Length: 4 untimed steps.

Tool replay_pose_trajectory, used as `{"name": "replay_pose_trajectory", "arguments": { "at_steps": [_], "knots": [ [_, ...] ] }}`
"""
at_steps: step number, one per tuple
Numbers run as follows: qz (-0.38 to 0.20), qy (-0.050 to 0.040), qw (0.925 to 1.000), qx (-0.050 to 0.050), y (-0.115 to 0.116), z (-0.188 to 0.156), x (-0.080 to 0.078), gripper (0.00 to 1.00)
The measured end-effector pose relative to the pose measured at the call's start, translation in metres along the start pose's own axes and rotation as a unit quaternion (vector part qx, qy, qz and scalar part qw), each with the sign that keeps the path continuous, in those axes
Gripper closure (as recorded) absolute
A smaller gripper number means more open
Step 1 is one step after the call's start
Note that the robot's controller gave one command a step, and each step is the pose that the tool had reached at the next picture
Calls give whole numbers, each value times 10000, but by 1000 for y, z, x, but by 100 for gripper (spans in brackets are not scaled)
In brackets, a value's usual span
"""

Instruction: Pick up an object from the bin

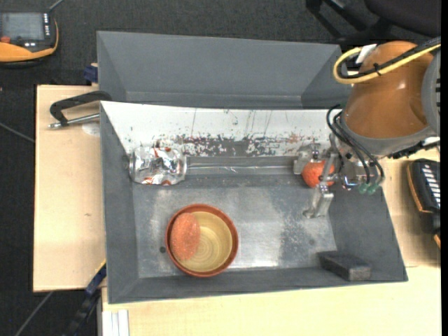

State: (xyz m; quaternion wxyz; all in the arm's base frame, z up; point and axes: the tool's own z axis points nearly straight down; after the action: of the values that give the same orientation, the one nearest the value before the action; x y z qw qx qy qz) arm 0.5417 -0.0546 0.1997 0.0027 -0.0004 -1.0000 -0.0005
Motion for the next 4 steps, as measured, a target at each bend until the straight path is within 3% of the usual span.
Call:
{"name": "replay_pose_trajectory", "arguments": {
  "at_steps": [1, 2, 3, 4],
  "knots": [
    [-613, -83, 9981, -13, 75, -91, -33, 0],
    [-1454, -95, 9893, -24, 164, -61, -2, 0],
    [-2730, -93, 9620, -24, 227, 49, -42, 0],
    [-3727, -85, 9279, -24, 213, 131, -8, 0]
  ]
}}
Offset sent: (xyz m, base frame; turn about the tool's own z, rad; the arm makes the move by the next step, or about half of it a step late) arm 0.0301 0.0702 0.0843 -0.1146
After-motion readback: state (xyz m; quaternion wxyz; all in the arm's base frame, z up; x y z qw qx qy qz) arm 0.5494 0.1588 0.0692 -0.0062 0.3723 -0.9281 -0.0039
